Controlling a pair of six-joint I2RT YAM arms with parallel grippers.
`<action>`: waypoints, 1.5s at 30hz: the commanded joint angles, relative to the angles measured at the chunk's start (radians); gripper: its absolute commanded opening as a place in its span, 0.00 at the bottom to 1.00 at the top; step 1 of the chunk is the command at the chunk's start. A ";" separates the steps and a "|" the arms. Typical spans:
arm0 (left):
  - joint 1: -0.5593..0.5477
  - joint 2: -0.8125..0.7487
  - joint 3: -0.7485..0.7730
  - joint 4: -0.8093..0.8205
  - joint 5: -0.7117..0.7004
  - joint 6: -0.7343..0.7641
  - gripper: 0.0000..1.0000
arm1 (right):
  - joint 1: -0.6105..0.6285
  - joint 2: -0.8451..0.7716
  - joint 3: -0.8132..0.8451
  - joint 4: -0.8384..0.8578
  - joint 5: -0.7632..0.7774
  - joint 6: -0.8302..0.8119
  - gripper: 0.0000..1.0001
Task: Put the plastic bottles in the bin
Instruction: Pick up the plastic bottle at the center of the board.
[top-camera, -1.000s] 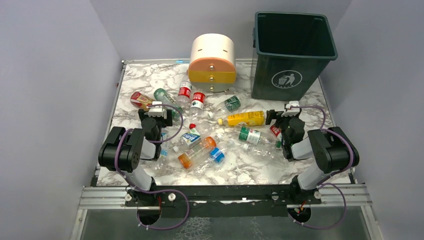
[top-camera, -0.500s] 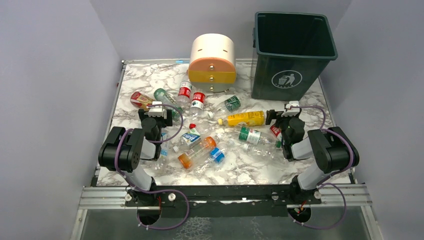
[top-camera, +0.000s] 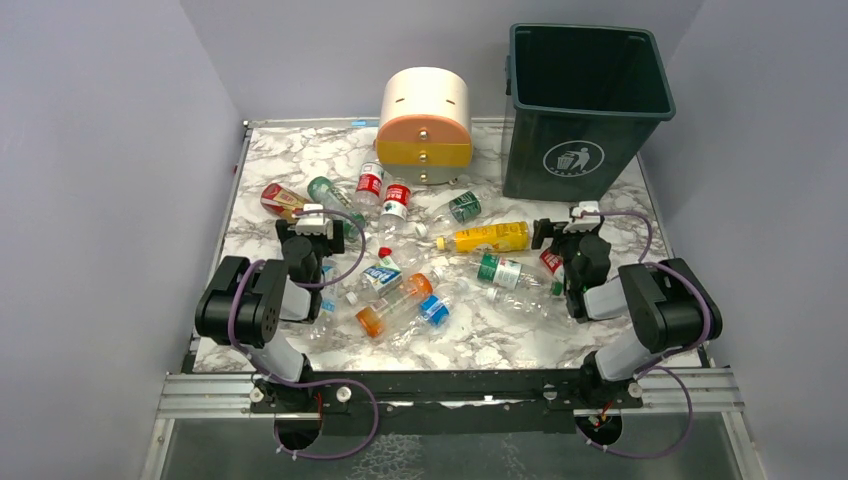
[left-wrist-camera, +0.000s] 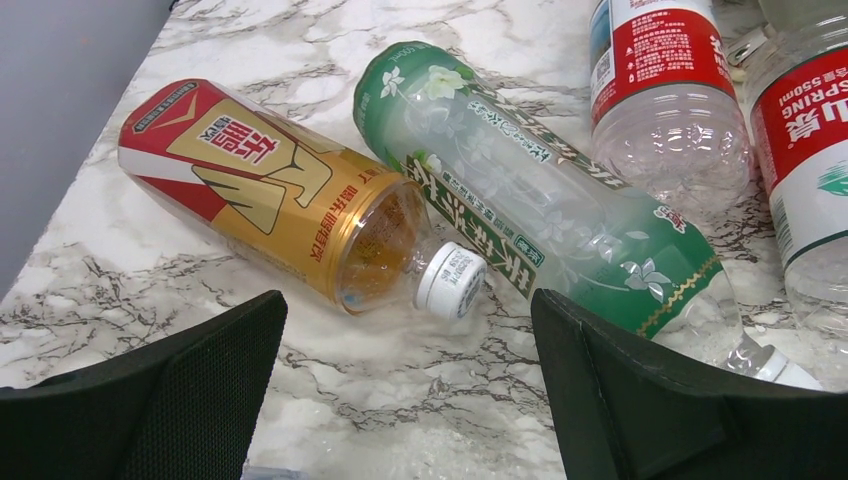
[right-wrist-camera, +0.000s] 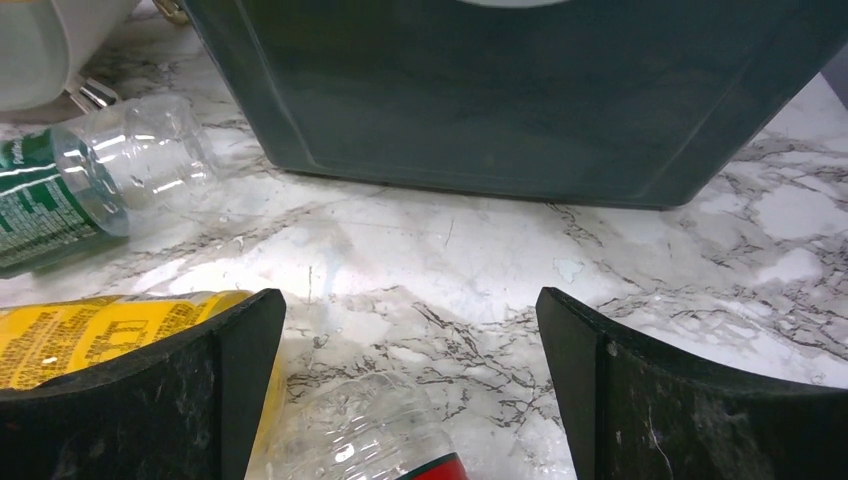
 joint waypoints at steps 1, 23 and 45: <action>0.006 -0.097 -0.015 -0.010 -0.024 -0.022 0.99 | 0.007 -0.074 0.023 -0.084 -0.011 -0.018 0.99; 0.001 -0.640 0.110 -0.599 0.156 -0.234 0.99 | 0.007 -0.539 0.223 -0.723 -0.271 -0.051 1.00; 0.002 -0.912 0.395 -0.829 0.369 -0.794 0.99 | 0.007 -0.656 0.799 -1.494 -0.381 0.254 1.00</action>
